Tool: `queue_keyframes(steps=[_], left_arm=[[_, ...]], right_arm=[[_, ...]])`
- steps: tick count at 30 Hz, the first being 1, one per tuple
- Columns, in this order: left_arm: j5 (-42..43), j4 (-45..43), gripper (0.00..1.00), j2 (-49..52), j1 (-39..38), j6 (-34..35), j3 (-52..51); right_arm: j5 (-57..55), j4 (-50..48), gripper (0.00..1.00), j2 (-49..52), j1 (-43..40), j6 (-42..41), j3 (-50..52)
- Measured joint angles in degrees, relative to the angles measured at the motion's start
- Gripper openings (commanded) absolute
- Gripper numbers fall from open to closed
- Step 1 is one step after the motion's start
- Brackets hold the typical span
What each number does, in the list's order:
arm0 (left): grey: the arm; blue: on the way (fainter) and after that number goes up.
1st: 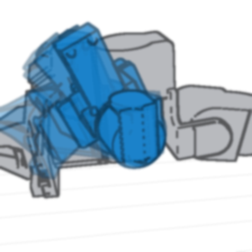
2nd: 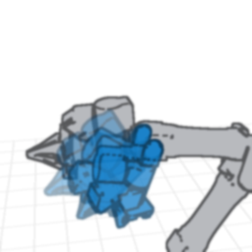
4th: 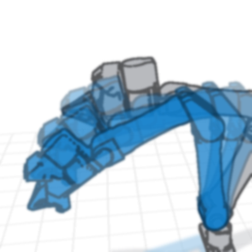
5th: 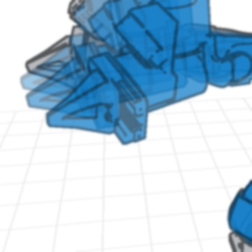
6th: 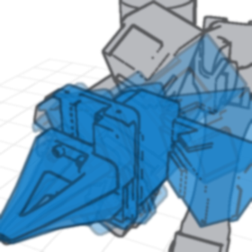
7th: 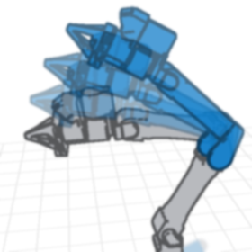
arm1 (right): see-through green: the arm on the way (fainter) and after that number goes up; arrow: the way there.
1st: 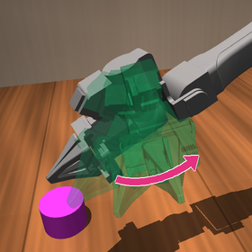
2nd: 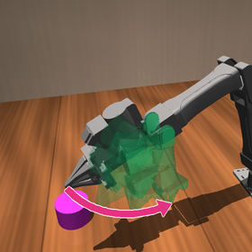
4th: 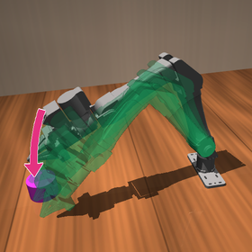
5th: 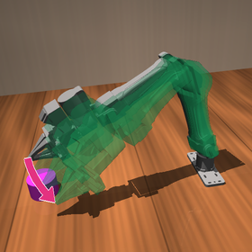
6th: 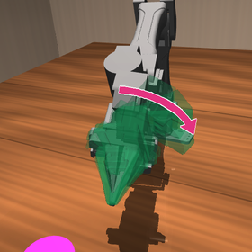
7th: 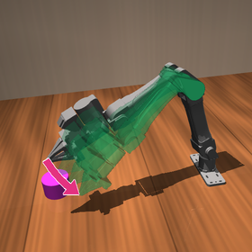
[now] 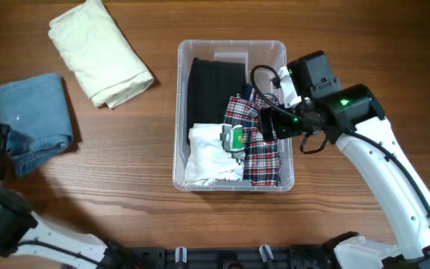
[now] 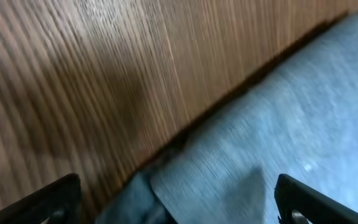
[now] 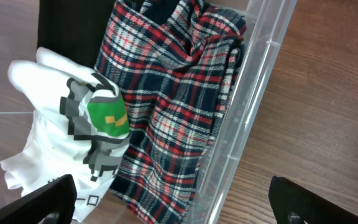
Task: Pack container
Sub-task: 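Grasp the blue jeans with the left gripper and place them in the bin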
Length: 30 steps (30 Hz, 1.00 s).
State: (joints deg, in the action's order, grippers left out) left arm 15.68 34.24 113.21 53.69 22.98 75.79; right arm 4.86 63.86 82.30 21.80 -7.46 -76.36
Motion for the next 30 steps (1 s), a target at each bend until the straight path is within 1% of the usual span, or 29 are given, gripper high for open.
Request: queue_keyframes(steps=[4,6,7,8,9,11,12,13,14,15,17,18,19,20,22,26,29,30], left_arm=[[-1.25,-2.58,1.0,1.55,0.0,-1.81,-0.02],[0.2,-2.69,0.99,3.13,-0.22,-2.99,0.9],[1.29,-2.78,0.95,3.65,-0.44,-3.41,1.46],[3.32,-2.97,0.87,4.31,-0.7,-3.76,2.14],[6.34,-2.75,0.81,5.18,-1.6,-4.24,2.84],[9.77,-1.36,0.73,5.68,-3.08,-4.72,3.19],[12.28,-0.09,0.72,6.08,-4.0,-4.81,3.19],[15.91,1.42,0.67,6.54,-5.7,-4.79,3.06],[18.51,2.27,0.56,6.88,-7.26,-4.85,2.93],[20.09,2.97,0.48,7.04,-8.31,-4.87,2.8],[23.02,3.93,0.38,7.87,-8.76,-4.81,2.23],[24.2,4.04,0.29,8.28,-8.68,-4.7,2.03],[25.18,4.07,0.18,8.66,-8.63,-4.5,1.88],[26.1,4.13,0.09,8.83,-8.61,-4.57,1.79],[27.28,4.83,0.04,8.83,-8.63,-4.81,1.75],[28.26,6.38,0.04,7.96,-8.79,-5.11,1.22],[26.84,7.93,0.04,0.61,-10.21,-5.03,-0.17],[26.29,9.14,0.04,-5.25,-11.41,-4.68,-0.24]], right_arm=[[0.0,0.02,1.0,0.0,0.0,-0.81,0.0],[0.0,0.0,1.0,0.0,0.0,-1.25,0.0],[0.0,0.02,1.0,0.0,0.0,-1.33,0.0],[0.0,0.02,1.0,0.0,0.0,-1.46,0.0],[-0.02,-0.02,1.0,0.0,0.0,-1.49,0.0],[-0.02,-0.04,1.0,0.0,0.0,-1.49,0.0],[-0.02,-0.04,1.0,0.0,0.0,-1.49,0.0],[0.0,-0.02,1.0,0.0,0.0,-1.49,0.0],[0.0,0.0,1.0,0.0,0.0,-1.49,0.0],[0.0,-0.02,1.0,0.0,0.0,-1.49,0.0],[0.0,-0.02,1.0,0.0,0.0,-1.49,0.0],[-0.02,-0.04,1.0,0.0,0.0,-1.49,0.0],[0.0,-0.02,1.0,0.0,0.0,-1.49,0.0],[0.0,-0.02,1.0,0.0,0.0,-1.49,0.0],[0.0,-0.02,1.0,0.0,0.0,-1.49,0.0],[0.0,-0.04,1.0,0.0,0.0,-1.49,0.0],[0.0,-0.02,1.0,0.0,0.0,-1.49,0.0],[-0.02,-0.09,1.0,0.0,0.0,-1.49,0.0]])
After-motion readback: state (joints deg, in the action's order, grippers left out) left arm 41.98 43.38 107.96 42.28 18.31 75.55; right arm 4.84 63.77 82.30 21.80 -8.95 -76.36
